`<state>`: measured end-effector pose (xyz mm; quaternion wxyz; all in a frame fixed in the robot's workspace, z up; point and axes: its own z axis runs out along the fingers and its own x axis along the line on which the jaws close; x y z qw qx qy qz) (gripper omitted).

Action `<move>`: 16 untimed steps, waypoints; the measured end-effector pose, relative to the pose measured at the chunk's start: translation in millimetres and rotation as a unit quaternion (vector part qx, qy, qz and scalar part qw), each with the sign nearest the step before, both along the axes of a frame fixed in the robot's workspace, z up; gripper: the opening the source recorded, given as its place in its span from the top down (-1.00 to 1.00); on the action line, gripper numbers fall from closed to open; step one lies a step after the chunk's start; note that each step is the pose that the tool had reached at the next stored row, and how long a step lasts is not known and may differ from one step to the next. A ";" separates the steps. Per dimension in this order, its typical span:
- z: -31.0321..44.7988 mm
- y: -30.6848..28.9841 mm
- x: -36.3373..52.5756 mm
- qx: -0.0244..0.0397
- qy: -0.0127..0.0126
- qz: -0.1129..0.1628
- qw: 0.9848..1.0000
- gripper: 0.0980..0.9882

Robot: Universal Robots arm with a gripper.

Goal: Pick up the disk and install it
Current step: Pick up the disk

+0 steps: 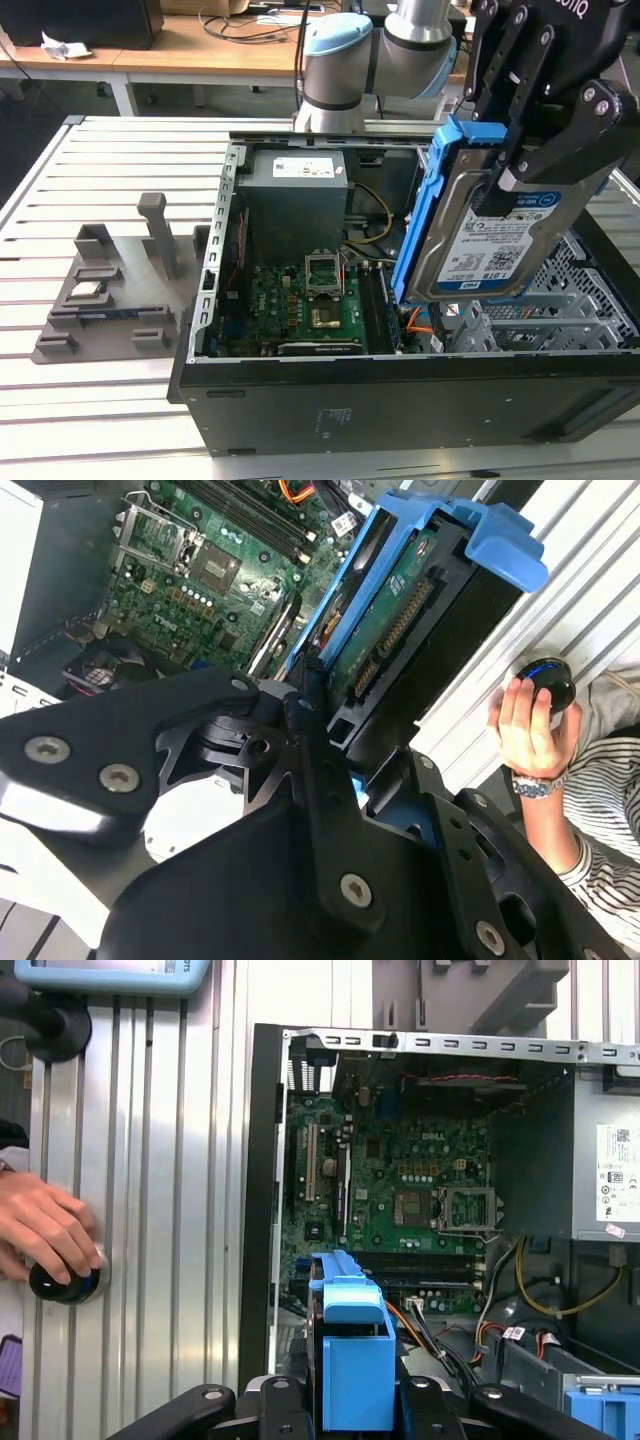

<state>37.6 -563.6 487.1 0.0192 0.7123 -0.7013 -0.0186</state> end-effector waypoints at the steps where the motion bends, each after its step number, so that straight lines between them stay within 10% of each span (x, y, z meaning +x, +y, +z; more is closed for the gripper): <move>1: 0.0 0.0 1.6 0.000 0.000 0.000 1.000 0.40; 16: -1.9 -0.2 23.2 0.000 0.003 0.000 1.000 0.40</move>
